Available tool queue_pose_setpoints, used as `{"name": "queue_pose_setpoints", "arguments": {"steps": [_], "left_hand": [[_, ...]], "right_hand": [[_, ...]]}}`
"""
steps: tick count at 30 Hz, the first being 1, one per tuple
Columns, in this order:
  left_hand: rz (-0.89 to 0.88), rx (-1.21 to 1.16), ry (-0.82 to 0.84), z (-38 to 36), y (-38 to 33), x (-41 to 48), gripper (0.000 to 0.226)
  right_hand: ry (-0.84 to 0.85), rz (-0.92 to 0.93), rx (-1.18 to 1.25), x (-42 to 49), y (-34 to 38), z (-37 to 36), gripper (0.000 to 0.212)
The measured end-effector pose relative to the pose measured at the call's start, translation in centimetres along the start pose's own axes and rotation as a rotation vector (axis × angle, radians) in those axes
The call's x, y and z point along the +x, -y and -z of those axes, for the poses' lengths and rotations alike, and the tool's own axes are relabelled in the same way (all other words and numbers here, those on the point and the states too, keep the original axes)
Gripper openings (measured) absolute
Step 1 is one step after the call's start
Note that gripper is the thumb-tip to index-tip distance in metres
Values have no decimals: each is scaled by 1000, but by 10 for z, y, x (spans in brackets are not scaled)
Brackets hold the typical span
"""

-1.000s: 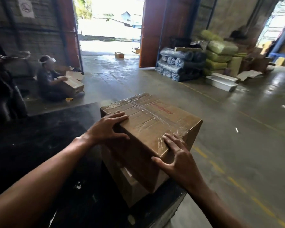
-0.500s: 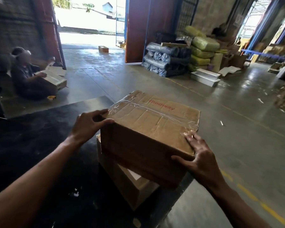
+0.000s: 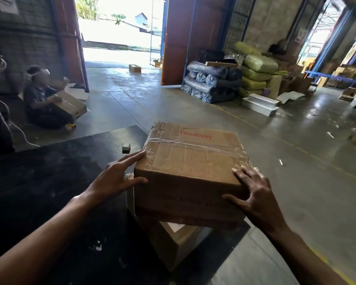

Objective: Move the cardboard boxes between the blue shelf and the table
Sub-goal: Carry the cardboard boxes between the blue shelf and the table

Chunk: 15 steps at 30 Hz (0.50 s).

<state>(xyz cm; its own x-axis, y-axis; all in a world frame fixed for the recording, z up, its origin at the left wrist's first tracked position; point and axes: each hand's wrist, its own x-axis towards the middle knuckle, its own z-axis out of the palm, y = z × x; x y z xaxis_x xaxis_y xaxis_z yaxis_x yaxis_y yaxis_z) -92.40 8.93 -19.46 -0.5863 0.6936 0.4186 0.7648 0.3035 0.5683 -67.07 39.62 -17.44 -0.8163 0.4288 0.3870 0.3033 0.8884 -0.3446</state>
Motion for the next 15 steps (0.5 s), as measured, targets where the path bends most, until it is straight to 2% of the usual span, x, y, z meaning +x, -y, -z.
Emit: {"name": "queue_pose_setpoints", "arguments": {"steps": [3,5,10,15], "left_hand": [[-12,-22,-120,-13,-19,-24,88],[-84,12,-160,-20,-35,-42,78],[-284,-6,-79,-8,-41,-44,57],[-235,158,69,7,-20,1,79]], "right_hand": [[-11,-28,33,5,-7,4,80],[-19,-42,49,11,-12,7,76],[28,0,102,15,-4,3,76],[60,77,170,6,22,-12,82]]}}
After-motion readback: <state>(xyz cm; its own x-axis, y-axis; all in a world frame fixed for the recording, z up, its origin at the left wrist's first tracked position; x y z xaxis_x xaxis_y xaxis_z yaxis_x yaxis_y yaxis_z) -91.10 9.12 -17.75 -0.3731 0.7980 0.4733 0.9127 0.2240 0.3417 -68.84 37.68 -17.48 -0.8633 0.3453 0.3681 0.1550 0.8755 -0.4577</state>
